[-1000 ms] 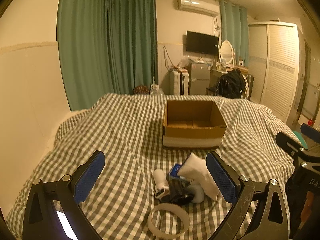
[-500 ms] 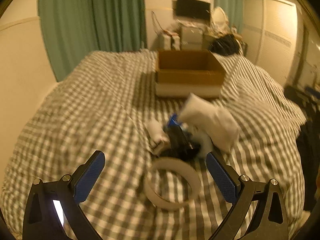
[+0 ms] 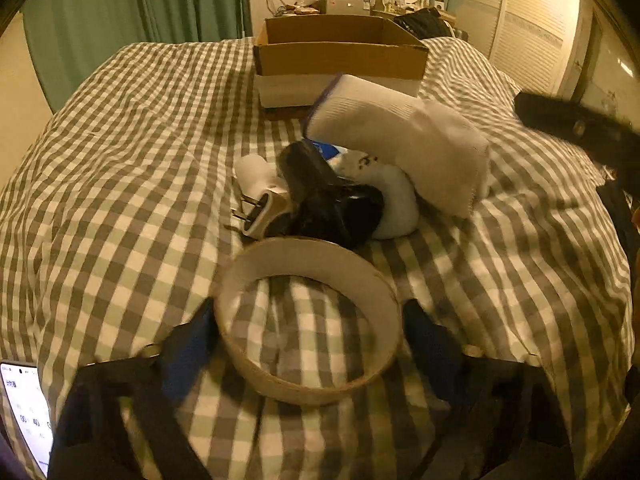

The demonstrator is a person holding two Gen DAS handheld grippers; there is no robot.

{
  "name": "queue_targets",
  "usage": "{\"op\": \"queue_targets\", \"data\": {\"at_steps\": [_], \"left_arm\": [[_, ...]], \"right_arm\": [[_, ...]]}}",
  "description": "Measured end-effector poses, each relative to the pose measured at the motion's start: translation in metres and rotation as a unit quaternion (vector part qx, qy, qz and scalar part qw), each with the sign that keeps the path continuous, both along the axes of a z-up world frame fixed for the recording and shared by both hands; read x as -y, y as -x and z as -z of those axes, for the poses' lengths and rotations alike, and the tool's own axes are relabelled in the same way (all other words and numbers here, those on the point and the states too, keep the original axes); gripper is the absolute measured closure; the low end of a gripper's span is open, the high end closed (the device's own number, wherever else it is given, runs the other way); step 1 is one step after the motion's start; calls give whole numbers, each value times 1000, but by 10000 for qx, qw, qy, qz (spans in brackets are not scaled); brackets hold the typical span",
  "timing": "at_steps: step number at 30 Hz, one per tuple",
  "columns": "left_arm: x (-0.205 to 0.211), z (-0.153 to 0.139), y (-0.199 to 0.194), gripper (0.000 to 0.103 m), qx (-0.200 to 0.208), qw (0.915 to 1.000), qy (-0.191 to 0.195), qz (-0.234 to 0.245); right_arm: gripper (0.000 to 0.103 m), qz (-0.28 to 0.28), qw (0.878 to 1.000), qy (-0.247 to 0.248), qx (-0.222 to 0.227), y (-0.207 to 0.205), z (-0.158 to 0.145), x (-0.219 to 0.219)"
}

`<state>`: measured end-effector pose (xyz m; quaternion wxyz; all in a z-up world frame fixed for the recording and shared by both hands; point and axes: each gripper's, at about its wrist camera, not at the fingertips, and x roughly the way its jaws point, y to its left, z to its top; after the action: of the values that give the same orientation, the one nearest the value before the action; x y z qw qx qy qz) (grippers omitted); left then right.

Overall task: Organize objects
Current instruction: 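Grasp the tape roll with the left tool while the right tool grasps the white glove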

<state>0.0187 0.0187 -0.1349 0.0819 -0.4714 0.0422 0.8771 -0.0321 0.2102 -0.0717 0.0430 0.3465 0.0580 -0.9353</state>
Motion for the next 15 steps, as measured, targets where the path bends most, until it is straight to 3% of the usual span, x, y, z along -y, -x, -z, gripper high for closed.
{"op": "queue_targets", "data": {"at_steps": [4,9,15], "left_arm": [[14,-12,1,15,-132,9994,-279,-165],[30,-36,0,15,-668,9967,6,-462],[48,-39,5,15,-806,9939,155,-735]], "right_arm": [[0,-302,9994,60,158,14,12,16],[4,-605,9976,147,300,34,21,35],[18,-853,9936,183,723,57,43,50]]}}
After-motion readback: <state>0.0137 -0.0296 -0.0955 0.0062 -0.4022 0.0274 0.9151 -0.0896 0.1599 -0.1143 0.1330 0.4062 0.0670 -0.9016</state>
